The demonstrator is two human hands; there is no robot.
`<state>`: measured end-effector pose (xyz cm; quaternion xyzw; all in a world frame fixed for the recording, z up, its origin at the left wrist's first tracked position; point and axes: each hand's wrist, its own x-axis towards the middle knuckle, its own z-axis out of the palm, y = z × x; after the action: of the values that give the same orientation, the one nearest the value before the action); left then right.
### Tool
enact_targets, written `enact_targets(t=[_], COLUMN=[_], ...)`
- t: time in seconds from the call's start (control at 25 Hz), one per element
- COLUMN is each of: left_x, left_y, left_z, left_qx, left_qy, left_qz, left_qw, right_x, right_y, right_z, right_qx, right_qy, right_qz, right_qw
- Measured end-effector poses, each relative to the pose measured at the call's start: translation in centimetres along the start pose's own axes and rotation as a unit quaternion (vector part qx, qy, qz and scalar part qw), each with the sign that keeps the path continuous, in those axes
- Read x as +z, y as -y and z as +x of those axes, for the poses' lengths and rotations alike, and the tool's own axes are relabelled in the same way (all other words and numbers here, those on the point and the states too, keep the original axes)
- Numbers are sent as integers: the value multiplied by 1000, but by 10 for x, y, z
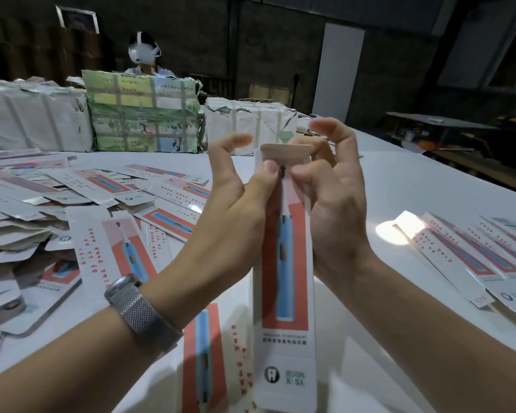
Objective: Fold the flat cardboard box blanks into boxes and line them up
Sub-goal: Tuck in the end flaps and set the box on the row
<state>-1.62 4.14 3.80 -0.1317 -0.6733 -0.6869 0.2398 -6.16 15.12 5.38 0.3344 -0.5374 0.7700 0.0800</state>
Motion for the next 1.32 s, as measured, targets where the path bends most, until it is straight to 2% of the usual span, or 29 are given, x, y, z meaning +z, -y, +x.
enact_targets(t=[0.16,0.28,0.4,0.64,0.96,1.12,1.32], left_x=[7,13,15,13,12,10,9], left_y=[-3,-9,-13,-15,-15,-12,-10], left_z=[0,-3,-4,0,0,-1,-3], left_qx=[-27,-67,-103,-73,0,50,108], left_qy=[-10,-6,-45,-108,-110,-94,-73], left_qz=[-1,-62,-72,-32,48,102,117], left_qw=[1000,996,991,991,993,989,985], right_x=[6,12,14,18,17,16,14], right_y=[-3,-2,-1,8,18,21,22], right_z=[-7,-11,-12,-11,-8,-6,-3], right_qx=[4,-11,8,75,102,79,48], right_qy=[6,14,-2,-29,-54,-71,-65], right_qz=[-20,-8,8,4,-46,-65,-93], right_qw=[1000,1000,1000,997,992,992,992])
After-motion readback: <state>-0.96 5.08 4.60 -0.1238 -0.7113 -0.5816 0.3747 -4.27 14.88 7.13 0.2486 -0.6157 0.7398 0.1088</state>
